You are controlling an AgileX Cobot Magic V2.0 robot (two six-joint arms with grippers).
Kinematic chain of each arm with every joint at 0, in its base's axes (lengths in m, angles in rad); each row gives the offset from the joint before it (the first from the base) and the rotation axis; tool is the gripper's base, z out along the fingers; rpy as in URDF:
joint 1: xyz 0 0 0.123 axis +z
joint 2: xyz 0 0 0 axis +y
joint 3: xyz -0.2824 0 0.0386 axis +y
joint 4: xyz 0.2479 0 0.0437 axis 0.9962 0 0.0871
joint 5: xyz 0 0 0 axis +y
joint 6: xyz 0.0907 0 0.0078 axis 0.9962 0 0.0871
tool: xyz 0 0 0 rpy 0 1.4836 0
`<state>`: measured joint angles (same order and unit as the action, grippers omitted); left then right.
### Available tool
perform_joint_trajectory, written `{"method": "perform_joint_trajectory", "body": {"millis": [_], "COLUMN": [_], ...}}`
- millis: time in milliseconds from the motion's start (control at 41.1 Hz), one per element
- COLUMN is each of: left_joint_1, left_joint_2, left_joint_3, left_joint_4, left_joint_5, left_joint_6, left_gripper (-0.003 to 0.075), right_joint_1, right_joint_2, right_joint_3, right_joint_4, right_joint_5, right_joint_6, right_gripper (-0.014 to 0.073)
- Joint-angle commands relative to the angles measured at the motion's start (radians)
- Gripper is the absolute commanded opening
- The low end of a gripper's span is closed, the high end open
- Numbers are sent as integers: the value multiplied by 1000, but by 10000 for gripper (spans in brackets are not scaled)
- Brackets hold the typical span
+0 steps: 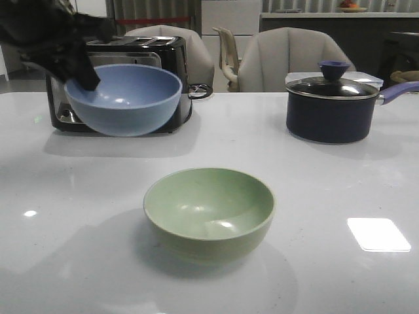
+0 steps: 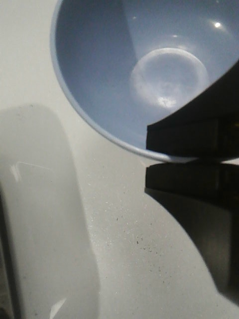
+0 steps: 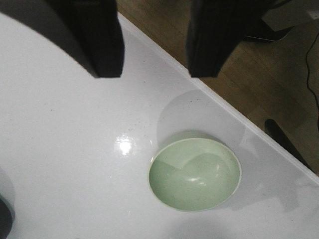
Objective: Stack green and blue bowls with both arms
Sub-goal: 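Lift the blue bowl with the left gripper over the green bowl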
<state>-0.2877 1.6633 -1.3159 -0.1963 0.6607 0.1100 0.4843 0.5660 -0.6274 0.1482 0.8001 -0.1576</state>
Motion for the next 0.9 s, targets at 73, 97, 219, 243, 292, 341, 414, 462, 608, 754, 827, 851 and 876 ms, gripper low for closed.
{"method": "perform_joint_trajectory", "body": {"millis": [73,97,219,243,292,341,414,462,608,754,827,851,876], "left_joint_1": [-5,-7,-41,-55,-83,-108,-153,-178,-228,-243,-243,-243,-243], "left_joint_2": [-135,-139,-144,-144,-142,-142,-136,-129,-96,-38,-8,4,13], "left_joint_3": [-34,-34,-34,-34,-28,-20,-1,9,29,29,29,29,29], "left_joint_4": [-119,-147,-240,-245,-245,-245,-241,-242,-241,-243,-243,-243,-243], "left_joint_5": [50,67,120,122,120,115,95,78,40,42,38,35,35], "left_joint_6": [63,81,164,175,178,178,178,178,178,178,178,178,178], "left_gripper": [100,100,100,100,100,100,100,100,100,100,100,100,100], "right_joint_1": [0,0,0,0,0,0,0,0,0,0,0,0,0], "right_joint_2": [1,1,1,1,1,1,1,1,1,1,1,1,1], "right_joint_3": [-25,-25,-25,-25,-25,-25,-25,-25,-25,-25,-25,-25,-25], "right_joint_4": [2,2,2,2,2,2,2,2,2,2,2,2,2], "right_joint_5": [-63,-63,-62,-62,-58,-54,-53,-50,-49,-49,-49,-49,-49], "right_joint_6": [-7,-7,-7,-7,-7,-7,-7,-7,-7,-7,-7,-7,-7], "right_gripper": [421,421,421,421,421,421,421,421,421,421,421,421,421]}}
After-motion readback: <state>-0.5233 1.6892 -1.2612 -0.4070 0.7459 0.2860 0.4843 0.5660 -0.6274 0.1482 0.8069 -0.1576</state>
